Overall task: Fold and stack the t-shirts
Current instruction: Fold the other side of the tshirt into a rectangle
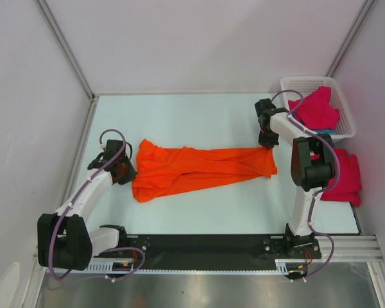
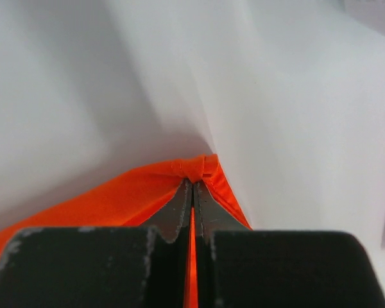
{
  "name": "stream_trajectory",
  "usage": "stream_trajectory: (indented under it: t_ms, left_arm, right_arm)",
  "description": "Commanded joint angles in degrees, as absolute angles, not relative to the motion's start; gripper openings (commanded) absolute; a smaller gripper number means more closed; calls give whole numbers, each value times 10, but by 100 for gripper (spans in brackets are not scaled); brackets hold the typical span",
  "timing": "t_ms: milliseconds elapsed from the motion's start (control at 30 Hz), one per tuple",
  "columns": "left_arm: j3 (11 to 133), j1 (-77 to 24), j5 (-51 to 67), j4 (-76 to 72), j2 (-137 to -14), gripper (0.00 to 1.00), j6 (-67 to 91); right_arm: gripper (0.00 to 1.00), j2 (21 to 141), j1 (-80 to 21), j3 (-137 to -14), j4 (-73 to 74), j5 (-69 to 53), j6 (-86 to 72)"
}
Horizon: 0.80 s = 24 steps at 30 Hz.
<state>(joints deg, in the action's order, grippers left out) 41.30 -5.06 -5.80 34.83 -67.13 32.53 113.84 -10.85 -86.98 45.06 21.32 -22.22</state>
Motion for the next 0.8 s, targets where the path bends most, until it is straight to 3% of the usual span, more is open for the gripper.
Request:
stream_trajectory:
  t_ms: [0,267,733,767]
  left_arm:
    - [427,-44,-66,341,-671,0,313]
    - [427,-45,-62,338,-679,0,313]
    - [432,-43,-69,343,-677,0,309]
    - [432,-44,-67,344,-678,0,308]
  right_arm:
    - [0,1137,-102,-886,461,243,-222]
    - [0,1117,-104,-875,448,246,-219]
    - [0,1156,-105,-961,456,253,-221]
    - [6,1158,-105,-964,451,253,-219]
